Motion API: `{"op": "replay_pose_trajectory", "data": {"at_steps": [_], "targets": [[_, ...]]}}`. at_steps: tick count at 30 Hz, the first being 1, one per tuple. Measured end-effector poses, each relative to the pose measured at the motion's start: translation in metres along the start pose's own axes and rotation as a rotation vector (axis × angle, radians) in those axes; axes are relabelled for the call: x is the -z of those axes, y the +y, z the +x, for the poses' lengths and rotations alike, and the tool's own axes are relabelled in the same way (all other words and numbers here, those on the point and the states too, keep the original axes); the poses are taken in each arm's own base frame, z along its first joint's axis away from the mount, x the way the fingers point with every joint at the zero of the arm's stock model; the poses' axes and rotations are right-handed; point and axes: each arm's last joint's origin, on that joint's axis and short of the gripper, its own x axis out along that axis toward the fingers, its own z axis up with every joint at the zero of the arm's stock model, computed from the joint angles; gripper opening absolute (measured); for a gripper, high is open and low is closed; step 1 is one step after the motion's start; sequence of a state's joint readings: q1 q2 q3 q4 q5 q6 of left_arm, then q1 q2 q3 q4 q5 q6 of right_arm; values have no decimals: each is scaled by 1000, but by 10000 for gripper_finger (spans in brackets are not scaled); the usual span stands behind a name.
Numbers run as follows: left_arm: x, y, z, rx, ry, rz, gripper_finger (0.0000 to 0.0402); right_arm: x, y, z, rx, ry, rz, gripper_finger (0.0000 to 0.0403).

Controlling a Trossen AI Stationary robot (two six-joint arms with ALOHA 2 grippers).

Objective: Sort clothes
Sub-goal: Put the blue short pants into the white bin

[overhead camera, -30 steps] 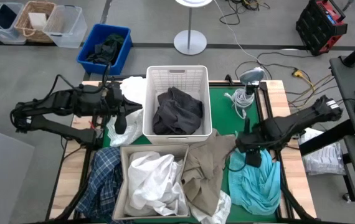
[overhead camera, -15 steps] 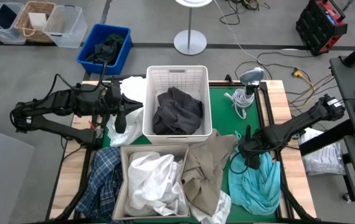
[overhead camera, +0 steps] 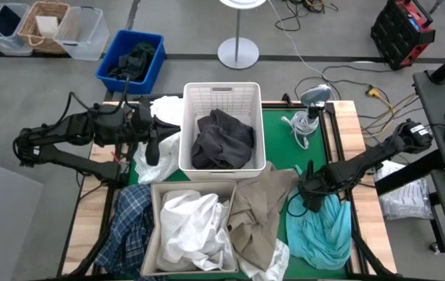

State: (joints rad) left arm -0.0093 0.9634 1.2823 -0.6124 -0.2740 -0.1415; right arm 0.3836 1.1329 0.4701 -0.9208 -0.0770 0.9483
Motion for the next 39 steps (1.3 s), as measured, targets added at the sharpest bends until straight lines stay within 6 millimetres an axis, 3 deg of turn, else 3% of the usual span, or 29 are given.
{"op": "replay_pose_trajectory", "data": {"at_steps": [6,10,16,26,35,39], "targets": [[-2,0,0,-3,-23,-5,0,-1,5,-30,-52,-59,63,11],[-3,0,0,-2,-28,-6,0,0,6,-65,-33,-134,113,10],[-5,0,-1,1,-50,-12,0,3,2,-136,-50,-345,170,9],[-16,0,-6,11,-111,-32,0,7,-9,-266,-97,-1037,129,9],[-29,1,-19,20,-153,-87,0,3,-10,-352,79,-1607,2,9],[-27,2,-19,18,-124,-124,0,0,-9,-384,35,-1849,-55,9]]}}
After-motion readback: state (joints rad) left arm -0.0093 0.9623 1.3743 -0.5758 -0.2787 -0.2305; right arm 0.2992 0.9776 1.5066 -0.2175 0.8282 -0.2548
